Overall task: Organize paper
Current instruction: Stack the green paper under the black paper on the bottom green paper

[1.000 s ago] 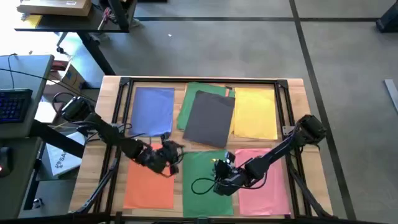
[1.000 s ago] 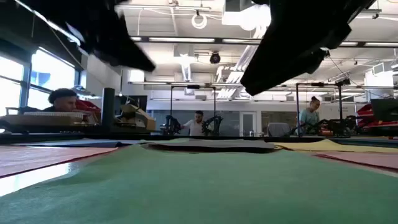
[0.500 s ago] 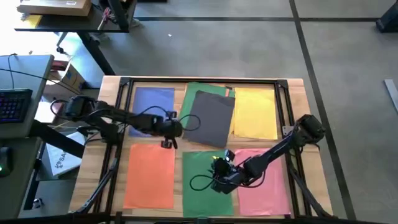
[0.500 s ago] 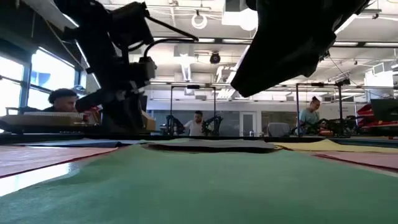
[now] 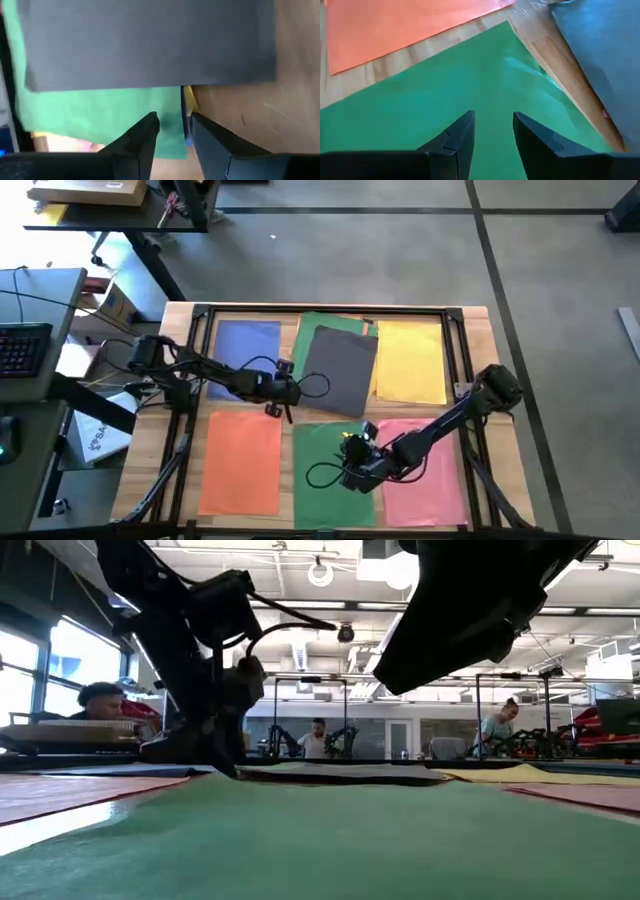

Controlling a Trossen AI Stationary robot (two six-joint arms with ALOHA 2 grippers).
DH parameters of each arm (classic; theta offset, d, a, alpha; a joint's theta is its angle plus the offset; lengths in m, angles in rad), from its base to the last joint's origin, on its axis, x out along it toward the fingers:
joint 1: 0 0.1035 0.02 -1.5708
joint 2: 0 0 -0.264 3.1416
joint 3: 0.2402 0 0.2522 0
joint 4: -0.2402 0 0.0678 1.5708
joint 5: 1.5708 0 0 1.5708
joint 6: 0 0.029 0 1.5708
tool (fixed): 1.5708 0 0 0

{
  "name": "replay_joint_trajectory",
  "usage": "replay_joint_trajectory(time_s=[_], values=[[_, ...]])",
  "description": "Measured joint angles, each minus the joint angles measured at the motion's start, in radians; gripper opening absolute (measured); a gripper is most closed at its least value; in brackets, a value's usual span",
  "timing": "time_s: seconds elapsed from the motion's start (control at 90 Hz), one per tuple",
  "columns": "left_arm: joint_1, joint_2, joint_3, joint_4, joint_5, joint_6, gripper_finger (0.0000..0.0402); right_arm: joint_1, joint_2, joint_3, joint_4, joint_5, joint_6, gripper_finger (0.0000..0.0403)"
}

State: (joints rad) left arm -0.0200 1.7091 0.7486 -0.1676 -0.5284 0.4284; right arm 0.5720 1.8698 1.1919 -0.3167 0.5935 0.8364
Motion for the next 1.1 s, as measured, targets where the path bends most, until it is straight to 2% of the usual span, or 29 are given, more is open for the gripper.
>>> replay_joint_trajectory(time_s=[0.222,0.367,0.533,0.744,0.922,1.1], values=[[-0.004,0.009,-0.001,0.003,-0.047,-0.036,0.0101,0.000,0.000,0.000,0.000,0.001,0.001,0.0121],[-0.017,0.012,-0.003,-0.005,-0.083,-0.034,0.0058,0.000,0.000,0.000,0.000,0.001,0.019,0.0121],[-0.053,0.012,-0.005,-0.012,-0.183,-0.032,0.0007,0.000,0.000,0.000,0.000,0.001,0.018,0.0121],[-0.096,0.009,-0.005,-0.039,-0.243,-0.032,0.0005,0.000,0.001,0.000,0.000,0.001,0.011,0.0121],[-0.139,0.008,-0.001,-0.097,-0.226,-0.105,0.0001,-0.001,0.016,0.000,-0.011,0.003,-0.044,0.0121],[-0.169,0.007,0.073,-0.294,-0.093,-0.287,0.0000,-0.028,0.068,0.000,-0.028,0.000,-0.069,0.0121]])
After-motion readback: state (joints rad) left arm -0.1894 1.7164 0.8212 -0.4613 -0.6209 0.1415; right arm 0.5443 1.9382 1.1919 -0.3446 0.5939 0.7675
